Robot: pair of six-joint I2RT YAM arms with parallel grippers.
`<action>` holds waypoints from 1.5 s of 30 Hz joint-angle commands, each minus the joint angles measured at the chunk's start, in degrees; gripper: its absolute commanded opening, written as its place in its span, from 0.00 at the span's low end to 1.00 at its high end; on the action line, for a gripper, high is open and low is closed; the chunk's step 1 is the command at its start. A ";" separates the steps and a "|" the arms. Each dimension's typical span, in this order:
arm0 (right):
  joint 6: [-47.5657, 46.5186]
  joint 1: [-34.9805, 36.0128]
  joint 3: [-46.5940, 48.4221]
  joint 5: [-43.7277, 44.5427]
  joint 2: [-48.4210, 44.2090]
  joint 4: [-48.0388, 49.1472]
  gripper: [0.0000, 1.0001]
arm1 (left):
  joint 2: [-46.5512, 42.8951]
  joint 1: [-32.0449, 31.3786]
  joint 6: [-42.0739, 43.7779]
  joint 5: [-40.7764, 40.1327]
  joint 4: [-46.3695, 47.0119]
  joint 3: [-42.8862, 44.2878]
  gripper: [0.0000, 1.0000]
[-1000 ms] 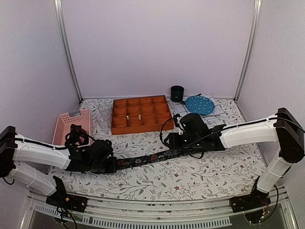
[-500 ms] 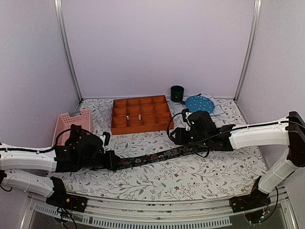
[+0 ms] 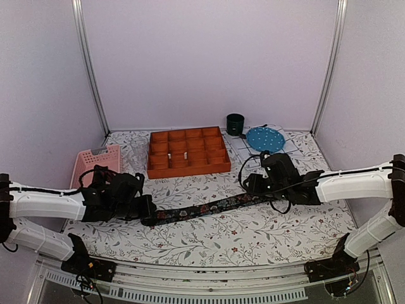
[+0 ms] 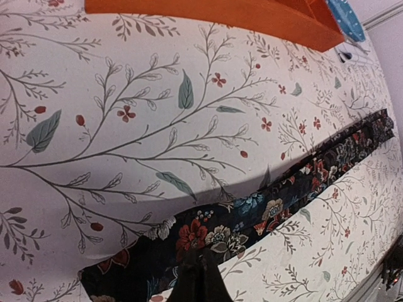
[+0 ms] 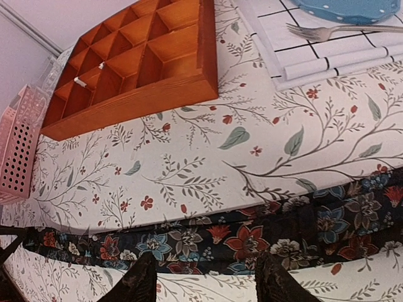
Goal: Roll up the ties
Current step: Flatten out the tie at the center of the board, then adjust the tie at the center of the board.
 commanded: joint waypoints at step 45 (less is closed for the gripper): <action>8.15 -43.33 -7.94 -16.63 5.19 -6.22 0.00 | -10.44 1.96 4.99 3.49 3.61 -4.22 0.00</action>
